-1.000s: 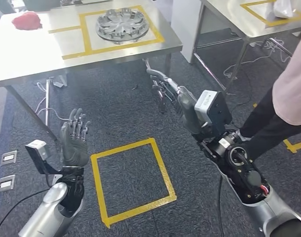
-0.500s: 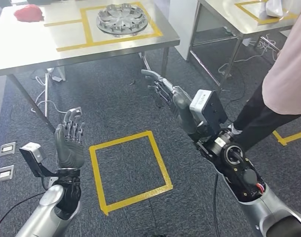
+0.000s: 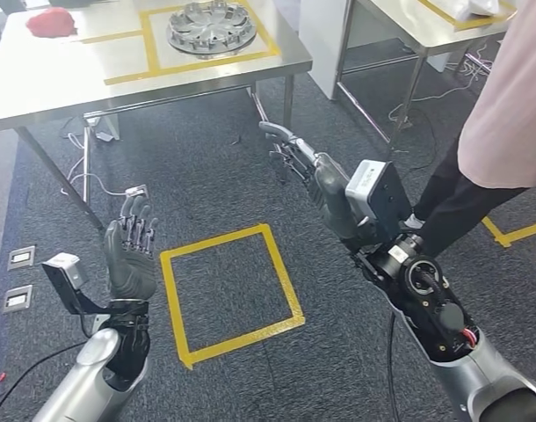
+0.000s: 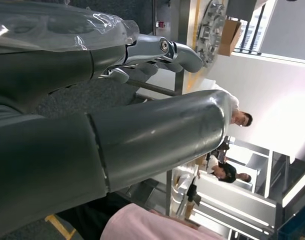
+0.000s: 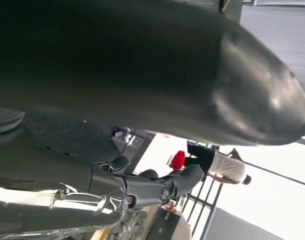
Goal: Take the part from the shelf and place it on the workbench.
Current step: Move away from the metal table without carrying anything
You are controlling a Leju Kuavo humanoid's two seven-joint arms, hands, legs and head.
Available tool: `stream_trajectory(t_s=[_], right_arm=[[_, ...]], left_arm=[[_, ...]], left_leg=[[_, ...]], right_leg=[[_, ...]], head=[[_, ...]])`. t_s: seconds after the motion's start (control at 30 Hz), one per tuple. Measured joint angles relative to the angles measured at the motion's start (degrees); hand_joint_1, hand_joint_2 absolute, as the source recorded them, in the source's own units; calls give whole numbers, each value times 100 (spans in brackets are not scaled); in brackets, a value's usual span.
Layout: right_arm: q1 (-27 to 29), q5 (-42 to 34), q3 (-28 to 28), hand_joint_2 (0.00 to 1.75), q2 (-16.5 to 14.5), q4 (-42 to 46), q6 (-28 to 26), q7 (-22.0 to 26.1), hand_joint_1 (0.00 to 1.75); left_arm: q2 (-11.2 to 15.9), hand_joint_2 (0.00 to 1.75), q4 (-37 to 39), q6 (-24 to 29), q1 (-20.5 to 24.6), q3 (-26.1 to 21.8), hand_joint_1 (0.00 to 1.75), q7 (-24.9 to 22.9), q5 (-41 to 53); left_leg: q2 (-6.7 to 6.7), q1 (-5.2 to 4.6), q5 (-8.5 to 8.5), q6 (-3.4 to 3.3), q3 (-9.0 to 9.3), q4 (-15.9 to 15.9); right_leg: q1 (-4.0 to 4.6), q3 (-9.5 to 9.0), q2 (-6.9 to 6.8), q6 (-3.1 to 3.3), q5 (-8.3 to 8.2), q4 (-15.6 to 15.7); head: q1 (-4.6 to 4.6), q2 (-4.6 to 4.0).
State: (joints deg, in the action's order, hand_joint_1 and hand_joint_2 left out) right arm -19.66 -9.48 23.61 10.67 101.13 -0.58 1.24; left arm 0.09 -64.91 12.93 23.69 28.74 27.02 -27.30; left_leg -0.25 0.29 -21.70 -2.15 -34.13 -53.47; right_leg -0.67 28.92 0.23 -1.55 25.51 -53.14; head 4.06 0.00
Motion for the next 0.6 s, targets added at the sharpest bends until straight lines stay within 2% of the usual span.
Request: stream_trajectory(t_s=[0.03,0.07,0.13,0.2,0.47,0.6], right_arm=[[2,1,0,0,1,0,0,-1,0],[5,1,-1,0,1,0,0,-2,0],[6,2,-2,0,2,0,-2,-3,0],[11,2,-1,0,2,0,-2,-4,0],[31,190,-2,0,2,0,-61,-2,0],[46,224,-3,0,2,0,-81,13,0]], left_arm=[[1,0,-4,1,-2,0,0,0,2],[1,0,-7,1,-6,0,0,0,2],[2,0,-14,1,-8,0,0,0,2],[2,0,-20,1,-9,1,0,0,2],[1,0,-20,-15,-7,2,0,0,3],[0,0,-20,-51,-5,4,0,0,4]], left_leg=[[-2,1,20,-58,-6,18],[-3,3,67,-46,-10,36],[-2,7,137,50,-11,70],[-2,8,174,108,-12,89],[-2,7,164,161,-14,96],[-2,1,158,165,-19,94]], right_leg=[[6,16,3,7,-17,-2],[13,28,5,32,-28,-4],[17,54,11,54,-50,-11],[18,70,17,68,-61,-16],[18,75,19,70,-60,-18],[13,76,19,65,-56,-14]], head=[[-27,0],[-44,0],[-63,0],[-73,0],[-81,0],[-80,0]])
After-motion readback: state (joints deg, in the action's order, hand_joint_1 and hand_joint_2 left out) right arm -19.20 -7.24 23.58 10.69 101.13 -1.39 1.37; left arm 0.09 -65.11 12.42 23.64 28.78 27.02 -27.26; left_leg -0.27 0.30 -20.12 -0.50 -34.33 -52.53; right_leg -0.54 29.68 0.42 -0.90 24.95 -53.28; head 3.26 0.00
